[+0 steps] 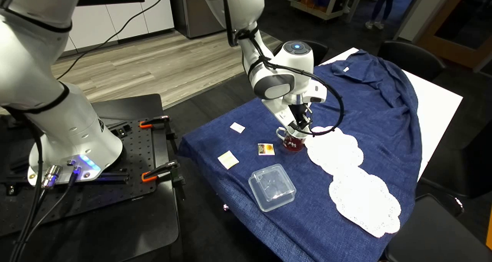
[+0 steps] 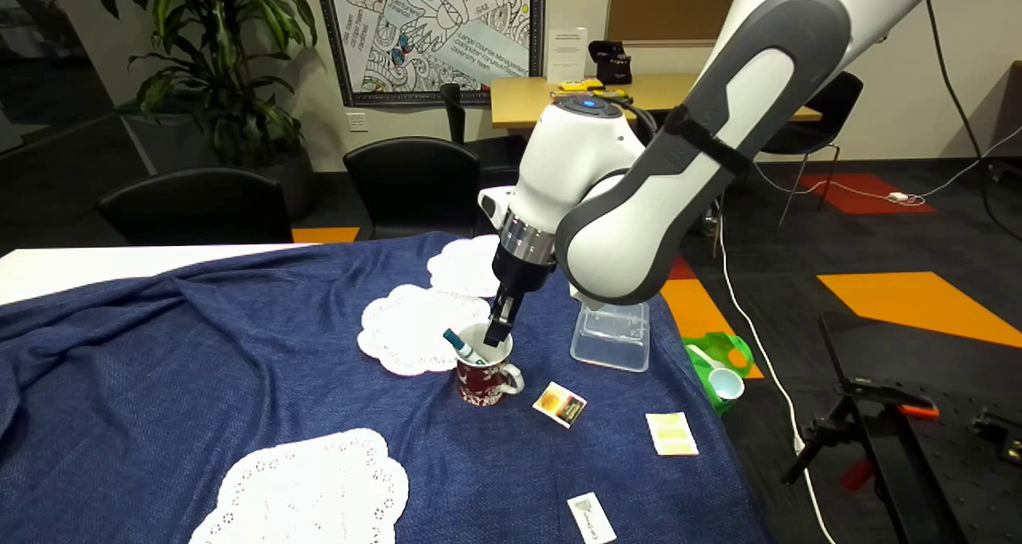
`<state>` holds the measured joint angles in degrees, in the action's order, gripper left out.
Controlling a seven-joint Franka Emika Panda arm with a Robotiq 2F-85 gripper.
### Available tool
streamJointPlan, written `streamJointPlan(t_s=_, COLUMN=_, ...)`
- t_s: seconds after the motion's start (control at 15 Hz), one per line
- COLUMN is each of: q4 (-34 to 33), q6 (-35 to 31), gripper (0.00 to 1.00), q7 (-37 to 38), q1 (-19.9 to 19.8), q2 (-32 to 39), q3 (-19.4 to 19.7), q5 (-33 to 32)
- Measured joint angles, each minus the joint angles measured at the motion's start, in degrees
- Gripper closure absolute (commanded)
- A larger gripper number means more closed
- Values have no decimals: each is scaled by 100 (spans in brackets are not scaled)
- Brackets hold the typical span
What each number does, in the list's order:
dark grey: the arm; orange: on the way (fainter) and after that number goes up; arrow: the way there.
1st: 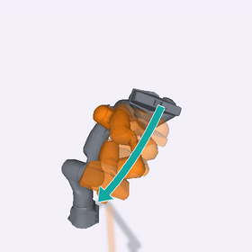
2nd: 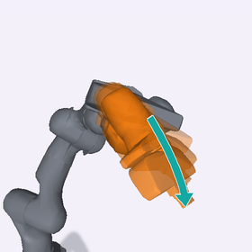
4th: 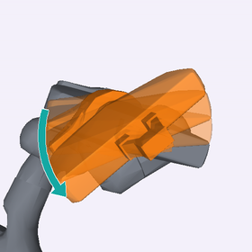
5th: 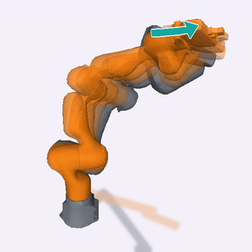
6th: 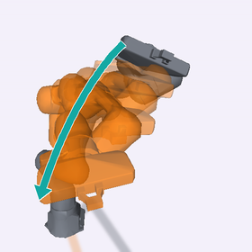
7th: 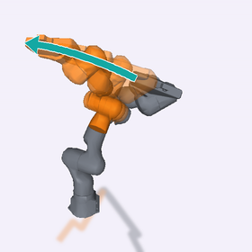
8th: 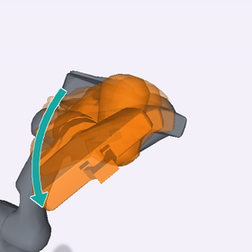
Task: Remove the marker from the cup and put it on the table
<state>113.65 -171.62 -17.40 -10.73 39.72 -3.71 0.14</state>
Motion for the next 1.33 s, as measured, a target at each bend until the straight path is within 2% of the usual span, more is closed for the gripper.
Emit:
streamJointPlan(t_s=0.47, q4=-466, q6=5, gripper=59, q7=9, q1=-18, q2=450, q3=-28, q5=0)
streamJointPlan(t_s=1.0, q4=-933, q6=13, gripper=60, q7=21, q1=-40, q2=870, q3=-129, q5=0)
streamJointPlan(t_s=1.07, q4=-982, q6=18, gripper=66, q7=29, q1=-42, q2=916, q3=-142, q5=0)
streamJointPlan(t_s=1.13, q4=-1026, q6=28, gripper=81, q7=49, q1=-42, q2=955, q3=-145, q5=0)
streamJointPlan(t_s=1.33, q4=-1138, q6=77, gripper=100, q7=81, q1=-42, q2=1058, q3=-146, q5=0)
